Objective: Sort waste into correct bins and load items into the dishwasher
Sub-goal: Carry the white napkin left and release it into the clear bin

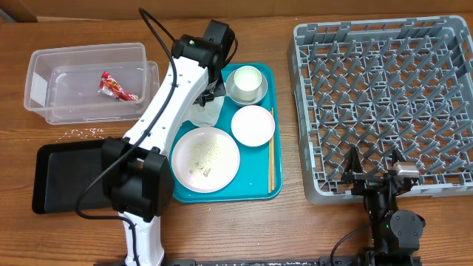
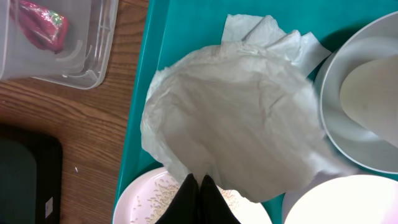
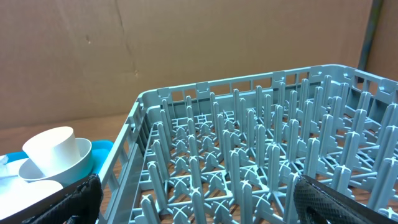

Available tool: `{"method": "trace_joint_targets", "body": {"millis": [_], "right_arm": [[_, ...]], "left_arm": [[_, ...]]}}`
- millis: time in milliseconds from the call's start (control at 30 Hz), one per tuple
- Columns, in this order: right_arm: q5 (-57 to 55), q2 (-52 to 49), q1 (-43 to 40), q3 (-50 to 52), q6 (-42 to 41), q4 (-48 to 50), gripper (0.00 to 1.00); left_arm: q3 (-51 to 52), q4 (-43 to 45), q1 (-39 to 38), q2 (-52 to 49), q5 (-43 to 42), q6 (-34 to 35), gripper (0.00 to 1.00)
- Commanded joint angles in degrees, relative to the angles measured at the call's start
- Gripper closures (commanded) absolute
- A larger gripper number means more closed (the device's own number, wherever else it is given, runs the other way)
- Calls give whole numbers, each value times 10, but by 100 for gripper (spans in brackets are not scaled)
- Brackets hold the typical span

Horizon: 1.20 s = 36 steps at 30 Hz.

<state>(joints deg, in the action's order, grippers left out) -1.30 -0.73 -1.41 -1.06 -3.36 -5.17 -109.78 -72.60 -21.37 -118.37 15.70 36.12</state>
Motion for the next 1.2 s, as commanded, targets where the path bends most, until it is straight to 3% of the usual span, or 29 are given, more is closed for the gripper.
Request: {"method": "trace_joint_targets", "body": {"millis": [0,333,733,1167], "right_arm": [[3,6,-2,6,2,3,0],[3,6,-2,6,2,3,0],[3,6,-2,6,2,3,0],[3,6,-2,6,2,3,0]], "left_arm": [[-11,-3,2,24,10,15,96],[-11,-5,35,93,29,56,96],[-11,35,146,215,42,92,96],[-10,69,283,134,40,184,96]]}}
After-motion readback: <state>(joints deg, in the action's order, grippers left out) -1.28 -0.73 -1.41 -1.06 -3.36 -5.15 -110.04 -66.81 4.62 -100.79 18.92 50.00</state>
